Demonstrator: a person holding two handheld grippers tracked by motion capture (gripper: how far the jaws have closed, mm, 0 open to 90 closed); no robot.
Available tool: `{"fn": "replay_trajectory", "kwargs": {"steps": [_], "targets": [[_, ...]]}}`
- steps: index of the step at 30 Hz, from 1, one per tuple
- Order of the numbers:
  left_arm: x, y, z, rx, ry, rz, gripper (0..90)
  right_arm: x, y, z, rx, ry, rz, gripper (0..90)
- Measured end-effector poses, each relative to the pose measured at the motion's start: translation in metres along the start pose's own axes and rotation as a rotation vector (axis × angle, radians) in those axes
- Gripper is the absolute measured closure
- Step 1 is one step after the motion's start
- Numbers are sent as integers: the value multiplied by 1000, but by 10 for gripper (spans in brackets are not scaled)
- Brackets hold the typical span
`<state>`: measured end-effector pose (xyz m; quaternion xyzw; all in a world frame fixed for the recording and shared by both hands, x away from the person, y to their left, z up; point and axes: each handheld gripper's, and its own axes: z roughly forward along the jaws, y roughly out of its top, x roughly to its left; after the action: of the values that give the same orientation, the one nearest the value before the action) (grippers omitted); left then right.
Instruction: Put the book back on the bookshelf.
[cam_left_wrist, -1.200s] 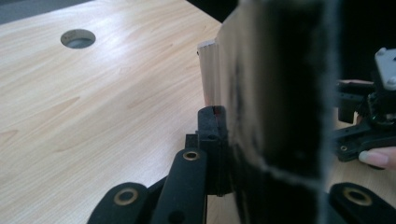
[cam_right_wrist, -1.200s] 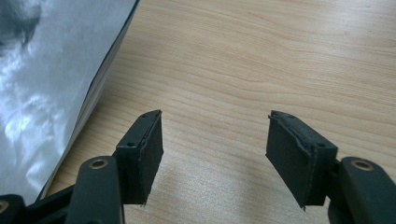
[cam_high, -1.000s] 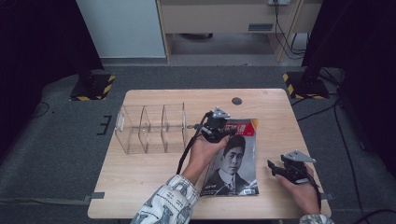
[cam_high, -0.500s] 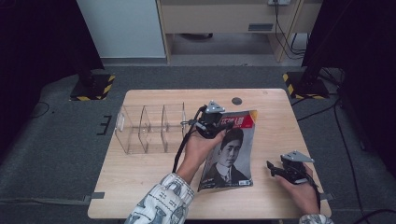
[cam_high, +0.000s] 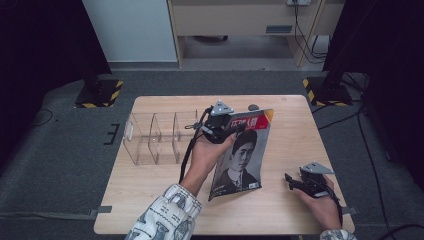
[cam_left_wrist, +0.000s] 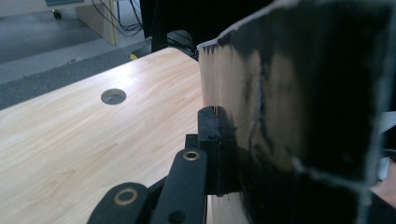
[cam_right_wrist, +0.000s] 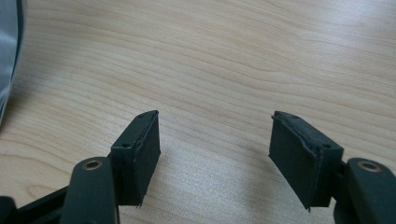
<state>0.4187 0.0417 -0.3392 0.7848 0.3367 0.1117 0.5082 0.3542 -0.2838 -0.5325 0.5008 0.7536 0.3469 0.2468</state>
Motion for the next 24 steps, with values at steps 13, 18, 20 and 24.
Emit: {"fn": "replay_trajectory", "kwargs": {"steps": [13, 18, 20, 24], "targets": [[2, 12, -23, -37, 0, 16, 864, 1, -1, 2, 14, -1, -23, 318], [5, 12, -30, -38, 11, 18, 864, 2, -2, 4, 23, -3, -24, 300], [6, 11, -34, -38, 14, 19, 864, 3, -1, 4, 22, -2, -26, 295], [9, 11, -42, -50, 16, 13, 864, 3, -1, 4, 23, 1, -23, 290]]}}
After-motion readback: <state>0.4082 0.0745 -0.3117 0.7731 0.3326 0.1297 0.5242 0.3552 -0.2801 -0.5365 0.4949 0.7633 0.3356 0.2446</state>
